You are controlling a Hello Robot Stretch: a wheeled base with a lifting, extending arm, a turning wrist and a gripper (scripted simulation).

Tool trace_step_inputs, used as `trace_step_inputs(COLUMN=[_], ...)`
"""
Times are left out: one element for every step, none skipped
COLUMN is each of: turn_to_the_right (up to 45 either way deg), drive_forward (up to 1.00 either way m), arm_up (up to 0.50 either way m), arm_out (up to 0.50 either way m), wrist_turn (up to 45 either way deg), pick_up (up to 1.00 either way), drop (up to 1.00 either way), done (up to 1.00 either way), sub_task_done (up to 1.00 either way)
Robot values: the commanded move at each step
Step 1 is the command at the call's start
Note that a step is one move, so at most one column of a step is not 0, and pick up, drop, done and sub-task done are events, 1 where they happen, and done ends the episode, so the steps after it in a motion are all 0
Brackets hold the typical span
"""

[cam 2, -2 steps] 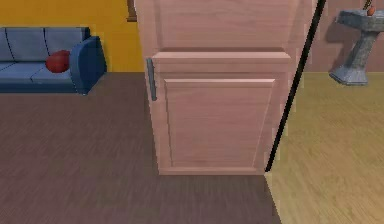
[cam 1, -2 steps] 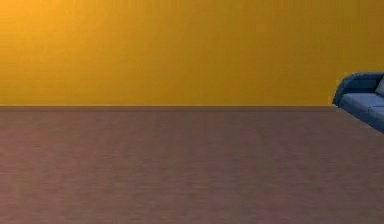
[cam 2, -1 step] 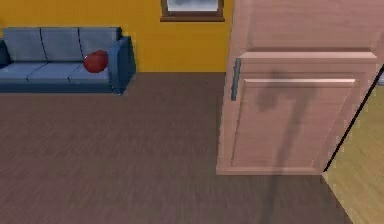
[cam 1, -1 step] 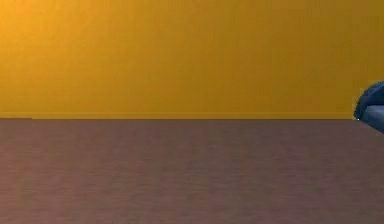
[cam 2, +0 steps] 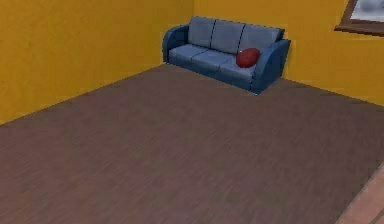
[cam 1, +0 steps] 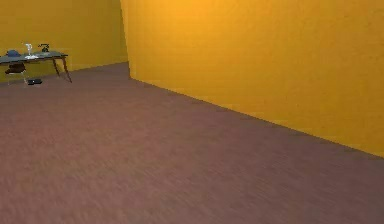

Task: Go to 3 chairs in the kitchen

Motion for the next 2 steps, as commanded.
trace_step_inputs(turn_to_the_right=[0.0,-45.0], drive_forward=[0.45,0.0], arm_up=[0.0,0.0], arm_out=[0.0,0.0], wrist_turn=[0.0,0.0], pick_up=[0.0,0.0], drop=[0.0,0.0], done=[0.0,0.0], sub_task_done=[0.0,0.0])
